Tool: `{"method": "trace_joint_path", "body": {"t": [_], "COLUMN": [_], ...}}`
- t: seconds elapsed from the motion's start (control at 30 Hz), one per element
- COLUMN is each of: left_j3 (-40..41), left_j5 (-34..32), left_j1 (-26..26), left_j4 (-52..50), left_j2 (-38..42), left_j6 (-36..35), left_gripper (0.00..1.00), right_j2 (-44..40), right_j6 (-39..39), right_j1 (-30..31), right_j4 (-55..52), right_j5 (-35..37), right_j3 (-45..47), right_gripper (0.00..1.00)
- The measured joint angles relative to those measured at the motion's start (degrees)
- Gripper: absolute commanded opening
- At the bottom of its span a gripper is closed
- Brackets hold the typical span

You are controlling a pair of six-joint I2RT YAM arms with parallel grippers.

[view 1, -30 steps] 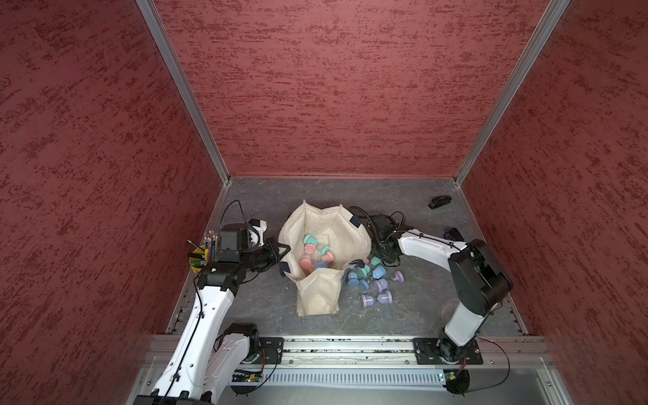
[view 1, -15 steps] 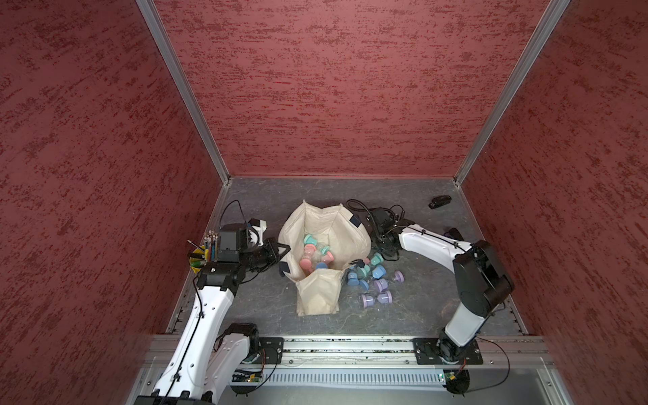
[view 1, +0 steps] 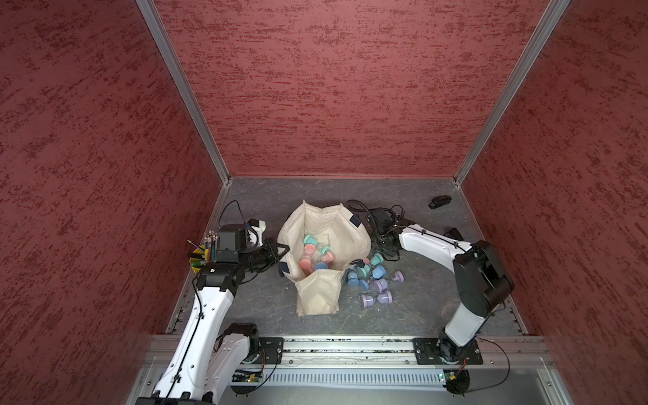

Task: Put the hourglass into the canvas bag
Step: Pick up the hourglass from the center of the board.

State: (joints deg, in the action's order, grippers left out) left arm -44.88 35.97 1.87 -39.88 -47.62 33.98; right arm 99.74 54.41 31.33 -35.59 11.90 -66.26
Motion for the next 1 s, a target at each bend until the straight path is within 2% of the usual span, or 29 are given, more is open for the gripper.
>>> {"method": "trace_joint_path", "body": {"t": [0.57, 1.0], "left_j3": [0.0, 0.0], "left_j5": [0.07, 0.11], "left_j1": [0.0, -0.26], "left_j4": [-0.04, -0.11], "left_j2": [0.0, 0.0], "left_j6": [-0.2, -0.17], "left_gripper": [0.0, 0.0], "right_j2": [-2.67, -18.47], "right_j6": [-0.24, -0.17], "right_j1": [-0.04, 0.15], "right_j4": [0.2, 0.04], "right_j5": [0.24, 3.96], "right_j3": [0.39, 1.07], "right_gripper": [0.14, 0.02]}}
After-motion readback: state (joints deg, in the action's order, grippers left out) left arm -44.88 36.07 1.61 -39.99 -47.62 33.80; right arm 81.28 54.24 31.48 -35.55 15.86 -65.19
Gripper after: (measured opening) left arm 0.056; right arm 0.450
